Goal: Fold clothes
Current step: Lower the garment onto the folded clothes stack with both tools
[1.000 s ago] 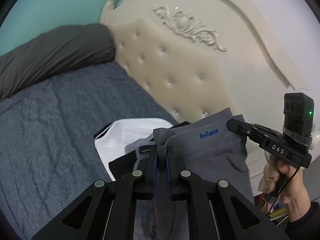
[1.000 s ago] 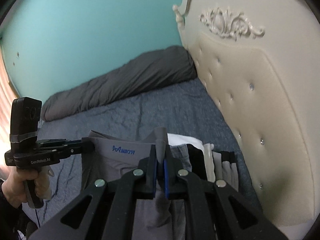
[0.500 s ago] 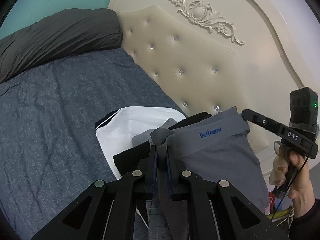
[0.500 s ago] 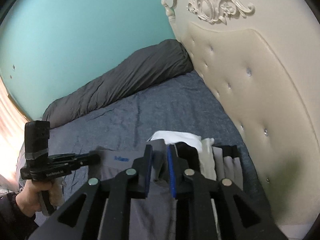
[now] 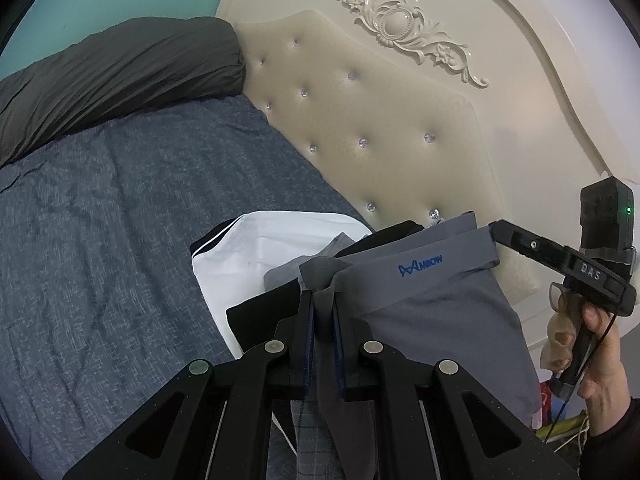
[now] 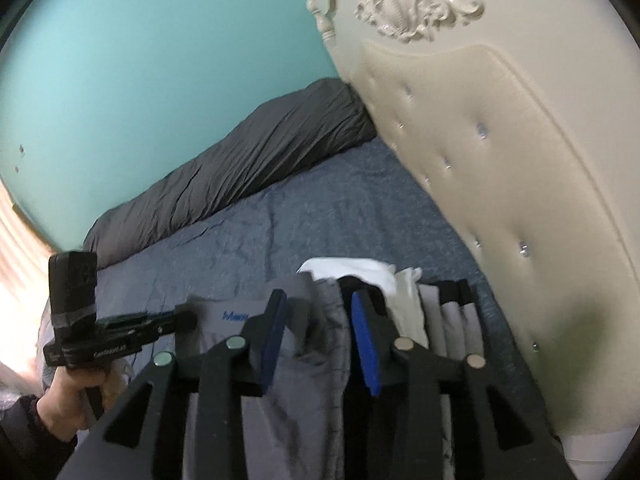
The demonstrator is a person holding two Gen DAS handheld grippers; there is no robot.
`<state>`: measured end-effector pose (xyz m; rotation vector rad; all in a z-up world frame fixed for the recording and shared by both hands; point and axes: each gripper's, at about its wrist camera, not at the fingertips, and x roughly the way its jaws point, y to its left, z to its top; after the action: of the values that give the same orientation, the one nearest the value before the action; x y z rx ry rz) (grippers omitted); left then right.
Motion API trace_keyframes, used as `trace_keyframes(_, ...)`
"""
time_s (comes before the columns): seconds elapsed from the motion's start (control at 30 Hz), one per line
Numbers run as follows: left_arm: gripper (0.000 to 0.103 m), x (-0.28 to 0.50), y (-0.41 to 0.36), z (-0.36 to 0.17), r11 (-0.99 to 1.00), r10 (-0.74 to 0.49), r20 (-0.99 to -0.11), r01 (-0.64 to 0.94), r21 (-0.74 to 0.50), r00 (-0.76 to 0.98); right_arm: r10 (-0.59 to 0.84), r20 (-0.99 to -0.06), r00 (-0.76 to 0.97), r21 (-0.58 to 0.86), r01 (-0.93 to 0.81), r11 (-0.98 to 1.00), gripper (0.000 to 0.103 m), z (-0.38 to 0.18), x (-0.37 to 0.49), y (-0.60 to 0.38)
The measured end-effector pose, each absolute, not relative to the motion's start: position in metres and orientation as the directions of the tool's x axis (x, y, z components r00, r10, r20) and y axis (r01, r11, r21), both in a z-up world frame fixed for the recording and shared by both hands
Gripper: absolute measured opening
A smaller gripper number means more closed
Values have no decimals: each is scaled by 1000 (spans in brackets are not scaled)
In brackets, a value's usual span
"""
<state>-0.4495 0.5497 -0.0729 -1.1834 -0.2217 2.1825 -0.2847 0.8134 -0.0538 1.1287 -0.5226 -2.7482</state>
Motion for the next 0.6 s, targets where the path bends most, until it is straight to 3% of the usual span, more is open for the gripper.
trace_keyframes(0.1,9,-449,550,-72,-784,602,-693,-455,-422,-395,-257,-653,-712,343,24,-939,34,-53,-283,805)
trace_keyframes(0.17,9,-449,551,-71,-785,601,-693,-455,-420,-398,-246,-670,-701,308,38,-951,24,-55,-283,799)
trace_keyframes(0.2,9,-449,551,-71,-786,601,-693,-454,-420,-398,-247,-671,-699,302,45,-952,12,-56,-283,797)
trace_keyframes(0.27,9,-449,552,-71,-787,600,-693,-453,-419,-400,-238,-666,-707,287,52,-956,6,-57,-282,795)
trace_keyframes(0.6,10,-452,554,-72,-789,596,-692,-454,-413,-408,-143,-680,-719,183,22,-983,3,-54,-303,787)
